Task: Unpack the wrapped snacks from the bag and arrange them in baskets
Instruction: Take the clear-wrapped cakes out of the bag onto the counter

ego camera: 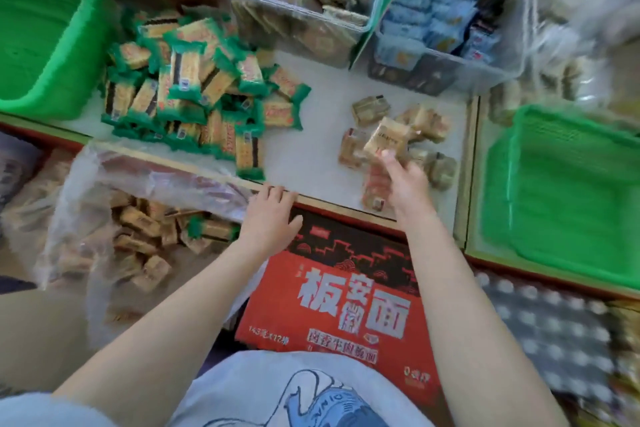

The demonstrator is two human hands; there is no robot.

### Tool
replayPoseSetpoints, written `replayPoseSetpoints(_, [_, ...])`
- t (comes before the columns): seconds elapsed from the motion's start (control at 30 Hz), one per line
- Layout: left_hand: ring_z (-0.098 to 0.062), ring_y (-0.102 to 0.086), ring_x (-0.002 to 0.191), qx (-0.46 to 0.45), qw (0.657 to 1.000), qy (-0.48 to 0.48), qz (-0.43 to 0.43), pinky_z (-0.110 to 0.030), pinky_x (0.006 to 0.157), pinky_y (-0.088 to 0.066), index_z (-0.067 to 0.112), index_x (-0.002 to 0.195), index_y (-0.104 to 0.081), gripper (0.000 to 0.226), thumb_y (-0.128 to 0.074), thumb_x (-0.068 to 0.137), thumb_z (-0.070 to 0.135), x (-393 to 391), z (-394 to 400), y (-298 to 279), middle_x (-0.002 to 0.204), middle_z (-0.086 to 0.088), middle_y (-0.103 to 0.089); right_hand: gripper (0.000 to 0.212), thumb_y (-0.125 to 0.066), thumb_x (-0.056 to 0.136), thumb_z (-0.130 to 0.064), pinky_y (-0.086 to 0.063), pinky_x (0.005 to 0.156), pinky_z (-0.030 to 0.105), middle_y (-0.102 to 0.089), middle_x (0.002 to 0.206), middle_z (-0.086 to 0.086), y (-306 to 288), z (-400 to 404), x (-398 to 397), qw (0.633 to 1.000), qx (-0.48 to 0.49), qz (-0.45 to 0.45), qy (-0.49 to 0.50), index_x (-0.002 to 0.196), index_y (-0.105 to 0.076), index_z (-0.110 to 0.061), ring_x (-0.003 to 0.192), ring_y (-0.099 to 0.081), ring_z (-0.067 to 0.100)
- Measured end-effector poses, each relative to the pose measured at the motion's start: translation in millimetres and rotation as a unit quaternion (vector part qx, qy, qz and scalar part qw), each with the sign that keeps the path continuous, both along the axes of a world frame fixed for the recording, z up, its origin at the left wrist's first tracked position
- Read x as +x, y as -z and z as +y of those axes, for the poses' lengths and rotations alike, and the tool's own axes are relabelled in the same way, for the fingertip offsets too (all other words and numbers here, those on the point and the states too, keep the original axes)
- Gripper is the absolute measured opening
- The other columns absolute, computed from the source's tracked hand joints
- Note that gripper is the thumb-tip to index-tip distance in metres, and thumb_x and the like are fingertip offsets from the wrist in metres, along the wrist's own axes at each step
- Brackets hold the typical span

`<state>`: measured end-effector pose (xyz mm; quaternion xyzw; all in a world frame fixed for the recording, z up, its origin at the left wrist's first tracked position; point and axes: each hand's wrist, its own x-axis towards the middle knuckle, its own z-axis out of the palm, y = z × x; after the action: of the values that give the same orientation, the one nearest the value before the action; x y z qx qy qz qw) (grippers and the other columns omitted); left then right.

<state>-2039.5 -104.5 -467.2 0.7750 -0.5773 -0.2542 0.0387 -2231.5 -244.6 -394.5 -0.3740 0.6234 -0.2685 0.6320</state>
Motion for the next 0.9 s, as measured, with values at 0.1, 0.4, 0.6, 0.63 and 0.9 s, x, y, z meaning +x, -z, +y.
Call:
replayPoseSetpoints(0.1, [-0.035, -0.023, 0.148, 0.013, 0.999, 0.015, -0.027, -0.051, 0.116, -0.028, 0.017, 0.147, -0.043, 0.056, -0.05, 0.096, 0.039, -8, 6, 6, 0.157, -0.013, -0.037, 0.018, -0.06, 0.1, -0.024, -0.055, 0.056, 0.024, -0.075, 0.103, 0.011, 5, -19, -13, 0.999, 0.005, -0.021, 0.04, 0.11, -0.064, -0.009, 0.071, -0.069, 0.018])
replayPoseSetpoints(0.4, [-0.037, -0.04, 0.138, -0.124, 0.982, -0.136, 0.05, -0.05, 0.112, -0.034, 0.01, 0.138, -0.056, 0.046, -0.059, 0.095, 0.025, 8, 40, -9, 0.147, -0.02, -0.047, 0.006, -0.055, 0.102, -0.017, -0.058, 0.071, 0.031, -0.077, 0.089, 0.005, 19, 63, 44, 0.99, 0.057, 0.021, -0.124, 0.105, -0.058, -0.013, 0.074, -0.073, 0.02])
replayPoseSetpoints(0.6, [-0.035, -0.053, 0.111, 0.031, 0.864, -0.489, 0.116, -0.038, 0.092, -0.041, 0.009, 0.119, -0.061, 0.029, -0.055, 0.095, 0.023, 88, 167, 30, 0.119, -0.013, -0.053, 0.01, -0.057, 0.101, -0.014, -0.059, 0.07, 0.029, -0.073, 0.094, 0.011, 51, 157, 162, 0.921, 0.159, -0.008, -0.355, 0.109, -0.059, -0.007, 0.077, -0.071, 0.022])
replayPoseSetpoints(0.63, [-0.037, -0.052, 0.116, 0.074, 0.831, -0.533, 0.144, -0.039, 0.097, -0.041, 0.006, 0.125, -0.058, 0.035, -0.055, 0.095, 0.025, 101, 184, 41, 0.125, -0.017, -0.053, 0.012, -0.058, 0.101, -0.014, -0.059, 0.072, 0.029, -0.072, 0.1, 0.012, 64, 172, 180, 0.907, 0.181, 0.002, -0.379, 0.11, -0.058, -0.007, 0.083, -0.071, 0.023])
replayPoseSetpoints(0.9, [-0.03, -0.062, 0.113, 0.087, 0.652, -0.677, 0.33, -0.041, 0.102, -0.048, 0.008, 0.122, -0.066, 0.033, -0.06, 0.093, 0.024, 161, 244, 96, 0.12, -0.015, -0.068, 0.063, -0.068, 0.092, -0.026, -0.044, 0.11, 0.047, -0.051, 0.148, 0.005, 169, 238, 260, 0.851, 0.163, 0.126, -0.483, 0.15, -0.044, -0.017, 0.13, -0.052, 0.026])
